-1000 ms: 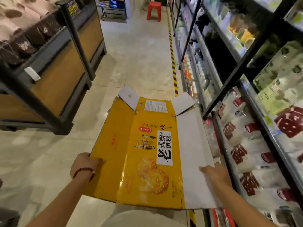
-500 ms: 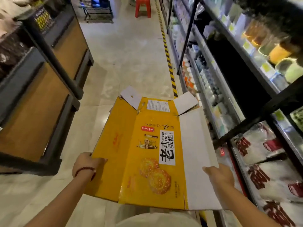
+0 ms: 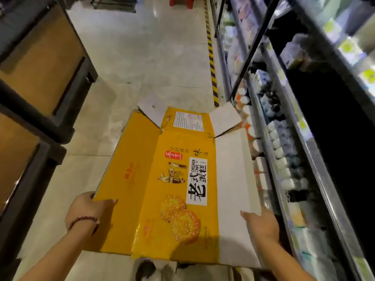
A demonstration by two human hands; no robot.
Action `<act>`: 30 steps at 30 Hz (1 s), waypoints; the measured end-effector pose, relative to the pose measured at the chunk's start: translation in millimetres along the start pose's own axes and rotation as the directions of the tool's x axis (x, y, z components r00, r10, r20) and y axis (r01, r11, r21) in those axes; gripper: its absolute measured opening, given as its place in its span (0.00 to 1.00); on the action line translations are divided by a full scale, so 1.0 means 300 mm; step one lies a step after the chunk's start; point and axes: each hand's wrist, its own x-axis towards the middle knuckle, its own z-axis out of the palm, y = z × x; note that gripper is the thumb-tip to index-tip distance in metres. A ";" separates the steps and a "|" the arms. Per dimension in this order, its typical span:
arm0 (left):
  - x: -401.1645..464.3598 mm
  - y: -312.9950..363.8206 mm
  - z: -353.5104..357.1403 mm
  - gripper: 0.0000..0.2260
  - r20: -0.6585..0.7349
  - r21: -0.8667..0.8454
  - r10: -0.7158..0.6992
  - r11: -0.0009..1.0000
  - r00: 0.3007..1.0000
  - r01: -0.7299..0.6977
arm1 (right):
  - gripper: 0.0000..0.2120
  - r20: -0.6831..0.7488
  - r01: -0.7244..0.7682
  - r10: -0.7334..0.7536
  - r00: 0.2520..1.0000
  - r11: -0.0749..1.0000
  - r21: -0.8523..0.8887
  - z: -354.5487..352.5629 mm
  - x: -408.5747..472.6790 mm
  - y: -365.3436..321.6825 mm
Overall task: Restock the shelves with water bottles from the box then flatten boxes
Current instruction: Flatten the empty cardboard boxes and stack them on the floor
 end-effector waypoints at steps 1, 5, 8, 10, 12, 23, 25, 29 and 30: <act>0.086 0.021 0.046 0.15 -0.003 -0.009 -0.031 0.999 1.000 0.031 | 0.11 -0.004 0.003 -0.003 1.000 1.000 -0.011 0.057 0.073 -0.028; 0.432 -0.016 0.315 0.14 -0.012 -0.040 -0.095 0.995 0.995 0.095 | 0.12 -0.020 0.038 -0.039 0.999 0.998 -0.047 0.322 0.418 -0.027; 0.617 -0.090 0.540 0.12 -0.020 -0.054 -0.112 0.992 0.993 0.111 | 0.16 0.012 0.068 -0.066 0.998 0.986 -0.150 0.517 0.640 0.063; 0.722 -0.175 0.678 0.12 0.001 -0.021 -0.152 0.988 0.988 0.152 | 0.17 0.035 0.055 -0.049 0.998 0.977 -0.206 0.631 0.746 0.159; 0.796 -0.275 0.788 0.13 0.025 0.047 -0.201 0.979 0.979 0.199 | 0.16 0.043 -0.016 0.029 0.999 0.958 -0.286 0.723 0.813 0.259; 0.994 -0.578 1.073 0.15 0.097 0.121 -0.304 0.949 0.948 0.292 | 0.16 0.030 -0.180 0.198 0.980 0.939 -0.293 0.982 0.963 0.592; 1.044 -0.549 1.112 0.16 0.086 0.085 -0.244 0.968 0.966 0.237 | 0.14 0.041 -0.143 0.160 0.986 0.952 -0.269 1.014 1.032 0.574; 1.150 -0.494 1.199 0.20 0.054 0.076 -0.156 0.986 0.986 0.151 | 0.16 0.073 -0.035 0.049 0.996 0.982 -0.184 1.086 1.167 0.544; 1.178 -0.487 1.220 0.20 0.049 0.076 -0.164 0.984 0.985 0.160 | 0.16 0.076 -0.020 0.034 0.997 0.984 -0.175 1.106 1.197 0.544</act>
